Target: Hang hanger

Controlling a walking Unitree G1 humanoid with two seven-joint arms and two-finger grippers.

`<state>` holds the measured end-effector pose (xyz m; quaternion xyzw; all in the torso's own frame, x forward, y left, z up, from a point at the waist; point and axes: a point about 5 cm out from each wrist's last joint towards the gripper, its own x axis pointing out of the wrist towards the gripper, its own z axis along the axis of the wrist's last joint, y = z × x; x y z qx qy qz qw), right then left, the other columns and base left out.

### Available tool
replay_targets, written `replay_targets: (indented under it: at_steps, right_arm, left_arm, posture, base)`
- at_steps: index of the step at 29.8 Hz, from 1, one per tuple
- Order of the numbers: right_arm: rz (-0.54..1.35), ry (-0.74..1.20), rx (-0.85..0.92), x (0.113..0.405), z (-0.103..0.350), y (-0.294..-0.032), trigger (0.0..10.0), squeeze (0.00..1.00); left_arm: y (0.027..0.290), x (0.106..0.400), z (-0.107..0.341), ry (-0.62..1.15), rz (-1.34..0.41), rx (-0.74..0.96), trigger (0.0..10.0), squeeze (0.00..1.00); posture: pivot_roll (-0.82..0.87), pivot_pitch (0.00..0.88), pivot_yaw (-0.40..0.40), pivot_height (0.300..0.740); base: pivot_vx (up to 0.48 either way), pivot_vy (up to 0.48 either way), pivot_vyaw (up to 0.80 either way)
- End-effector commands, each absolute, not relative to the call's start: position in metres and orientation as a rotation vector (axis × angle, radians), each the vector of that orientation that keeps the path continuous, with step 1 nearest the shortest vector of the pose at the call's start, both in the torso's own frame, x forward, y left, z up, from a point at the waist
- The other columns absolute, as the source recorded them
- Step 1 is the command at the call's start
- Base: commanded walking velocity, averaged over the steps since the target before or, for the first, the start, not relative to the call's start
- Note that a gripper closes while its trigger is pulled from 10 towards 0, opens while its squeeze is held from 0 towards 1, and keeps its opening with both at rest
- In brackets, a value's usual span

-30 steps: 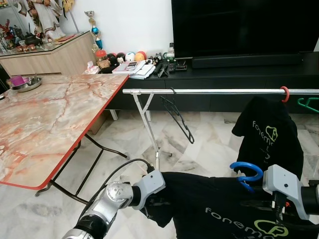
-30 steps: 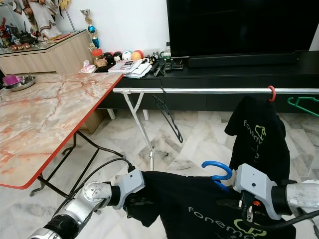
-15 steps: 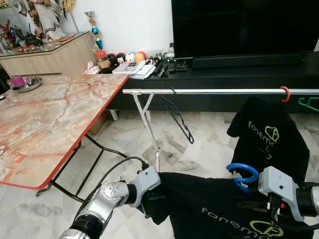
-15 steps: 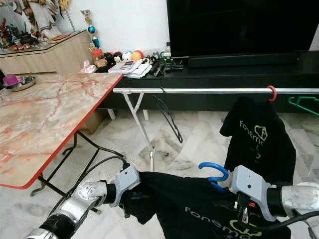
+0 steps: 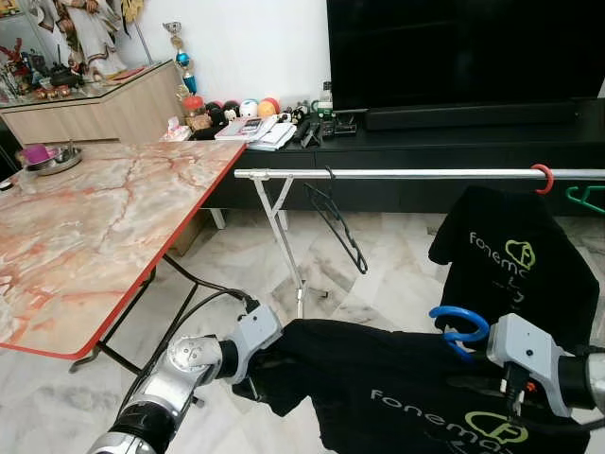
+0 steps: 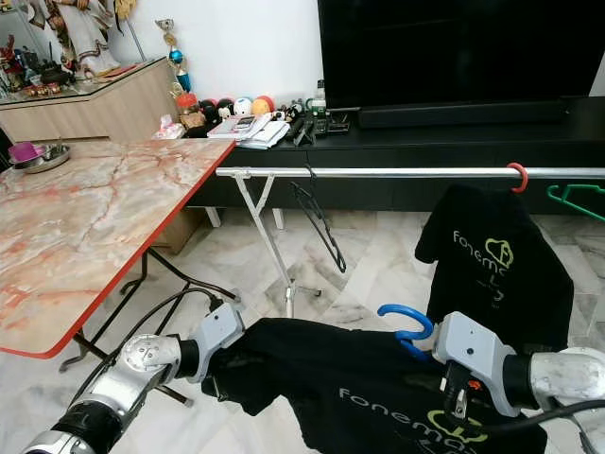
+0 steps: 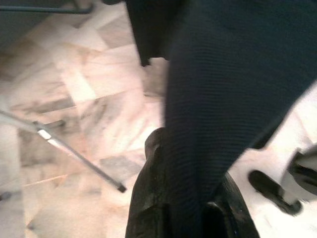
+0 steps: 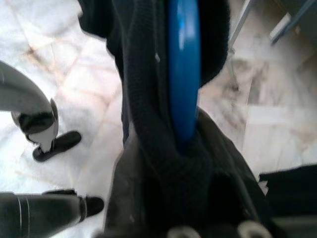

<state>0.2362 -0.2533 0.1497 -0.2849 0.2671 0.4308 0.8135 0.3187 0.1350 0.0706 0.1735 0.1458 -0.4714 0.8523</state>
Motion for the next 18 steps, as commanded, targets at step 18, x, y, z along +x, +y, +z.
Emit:
replay_targets:
  at_steps: [18]
  right_arm:
    - [0.221, 0.647, -0.366, 0.256, 0.101, -0.283, 10.0, 0.00]
  left_arm:
    - [0.171, 0.335, 0.080, 0.290, -0.699, 0.386, 0.0, 0.00]
  posture:
    - [0.00, 0.000, 0.122, 0.740]
  base:
    - [0.000, 0.000, 0.00]
